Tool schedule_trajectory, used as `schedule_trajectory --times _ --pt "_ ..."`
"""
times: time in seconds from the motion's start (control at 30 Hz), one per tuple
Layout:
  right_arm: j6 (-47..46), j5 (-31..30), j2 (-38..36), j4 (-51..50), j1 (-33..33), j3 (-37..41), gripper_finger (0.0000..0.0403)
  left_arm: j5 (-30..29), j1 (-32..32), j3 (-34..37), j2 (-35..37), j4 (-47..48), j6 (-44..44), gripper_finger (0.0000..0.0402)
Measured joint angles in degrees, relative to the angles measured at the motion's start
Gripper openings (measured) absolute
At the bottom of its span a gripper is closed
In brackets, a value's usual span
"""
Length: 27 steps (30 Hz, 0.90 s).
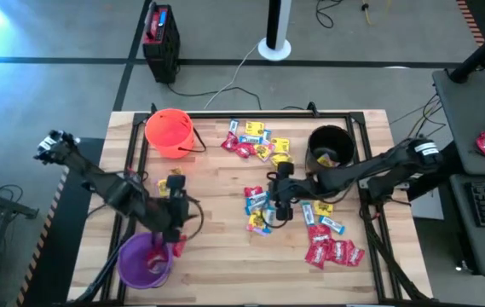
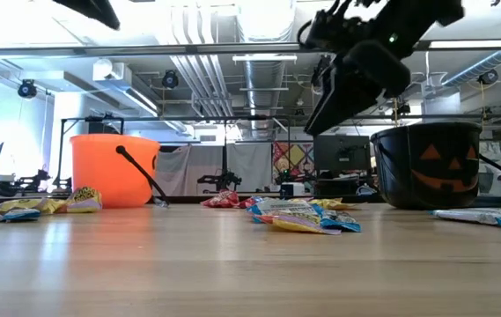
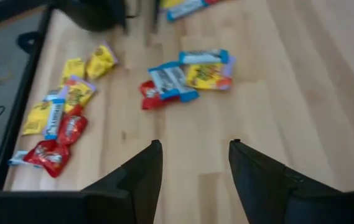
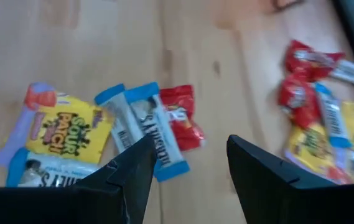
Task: Sort candy by brand, put in halloween buckets
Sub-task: Put the white chocolate bar into the orange bucket
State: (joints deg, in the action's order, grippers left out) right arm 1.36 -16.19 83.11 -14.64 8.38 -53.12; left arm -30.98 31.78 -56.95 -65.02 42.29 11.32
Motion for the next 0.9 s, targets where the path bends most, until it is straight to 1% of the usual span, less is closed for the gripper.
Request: schedule_trajectory --times 0.07,0.17,0.3,0.4,0.47,0.6,0.67,0.77,0.9 --pt "1.48 3.01 1.15 1.68 -0.84 0.0 0.0192 -0.08 -1.87 3.33 2.51 -4.2 -1.2 0.0169" --pt "3.77 5.5 3.14 3.23 -1.28 0.0 0.0192 -0.06 -3.79 8.6 5.84 -11.97 -2.25 0.0168" --pt "5.36 6.2 5.45 4.53 -1.17 0.0 0.0192 -0.13 -4.51 14.74 8.76 -21.68 -2.74 0.0168" --pt "5.27 6.32 6.76 4.57 -0.89 0.0 0.0192 -0.08 -4.45 17.89 9.57 -27.31 -3.15 0.0168" --pt "5.21 6.3 7.53 4.73 -0.52 0.0 0.0192 -1.85 -4.45 19.18 9.67 -29.7 -3.21 0.0168" --pt "4.17 6.35 9.78 5.3 -0.1 0.0 0.0192 -10.92 -4.53 20.57 9.43 -31.08 -3.22 0.0168" --pt "3.83 6.26 11.0 6.17 -0.13 0.0 0.0192 -14.56 -4.53 20.63 9.3 -31.67 -3.22 0.0168" --pt "3.76 6.11 12.38 8.07 -0.15 0.0 0.0192 -15.49 -4.51 20.67 9.28 -34.04 -3.98 0.0168" --pt "3.79 5.95 13.81 9.52 -0.15 0.0 0.0191 -13.43 -4.51 20.75 9.12 -35.15 -4.23 0.0168"
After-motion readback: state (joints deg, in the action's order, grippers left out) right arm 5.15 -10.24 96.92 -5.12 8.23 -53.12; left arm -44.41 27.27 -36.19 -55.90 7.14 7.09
